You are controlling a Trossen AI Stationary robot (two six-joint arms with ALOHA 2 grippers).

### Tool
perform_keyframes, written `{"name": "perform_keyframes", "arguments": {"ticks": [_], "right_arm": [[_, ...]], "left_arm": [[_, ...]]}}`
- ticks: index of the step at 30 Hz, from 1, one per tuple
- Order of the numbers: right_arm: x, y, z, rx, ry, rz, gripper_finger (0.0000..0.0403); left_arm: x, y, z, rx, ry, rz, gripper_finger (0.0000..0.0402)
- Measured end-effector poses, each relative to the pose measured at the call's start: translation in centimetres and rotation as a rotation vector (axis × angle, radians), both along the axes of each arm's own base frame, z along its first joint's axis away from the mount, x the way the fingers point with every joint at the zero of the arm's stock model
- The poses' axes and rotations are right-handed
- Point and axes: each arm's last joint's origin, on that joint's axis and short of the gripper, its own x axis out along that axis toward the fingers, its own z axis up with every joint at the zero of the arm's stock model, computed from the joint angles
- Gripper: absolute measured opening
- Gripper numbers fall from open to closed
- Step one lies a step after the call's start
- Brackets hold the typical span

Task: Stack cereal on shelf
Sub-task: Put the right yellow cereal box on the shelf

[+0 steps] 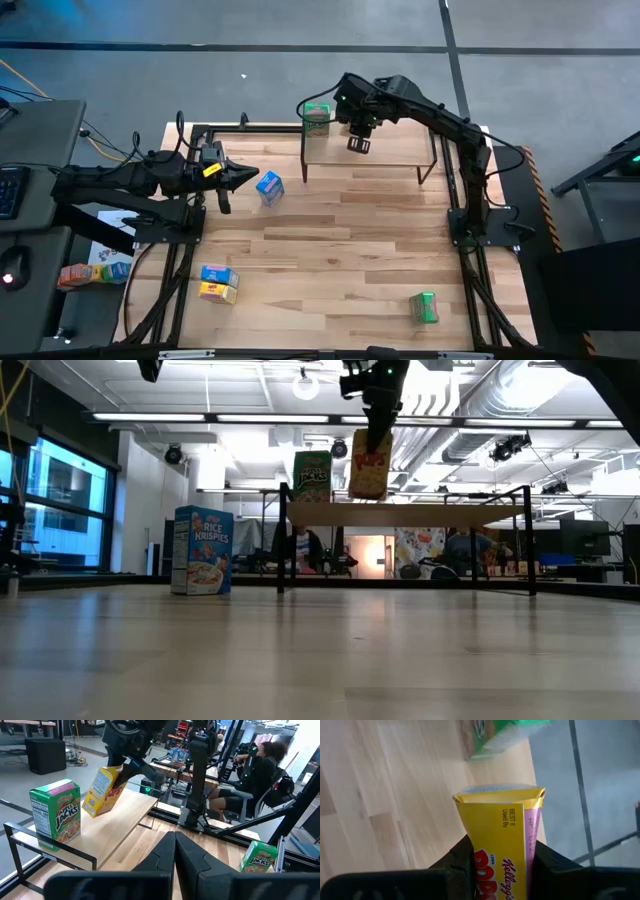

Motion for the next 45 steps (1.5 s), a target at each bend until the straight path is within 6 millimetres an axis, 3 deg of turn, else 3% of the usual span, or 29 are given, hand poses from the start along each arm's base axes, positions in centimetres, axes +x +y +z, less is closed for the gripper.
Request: {"name": "perform_keyframes", "arguments": {"ticks": [19, 38, 45], "right_arm": [[0.6, -1.3, -1.2, 0.042, 0.013, 0.066, 0.0096], [0.7, -1.7, -1.0, 0.014, -0.007, 0.074, 0.0208], [0.6, -1.9, -1.0, -0.058, 0.044, 0.085, 0.0224]], "left_arm": [[0.0, 0.0, 0.0, -0.026, -0.007, 0.002, 0.0], [0.0, 0.0, 0.0, -0.026, -0.007, 0.006, 0.0], [0.0, 0.0, 0.0, -0.026, -0.008, 0.007, 0.0]]}}
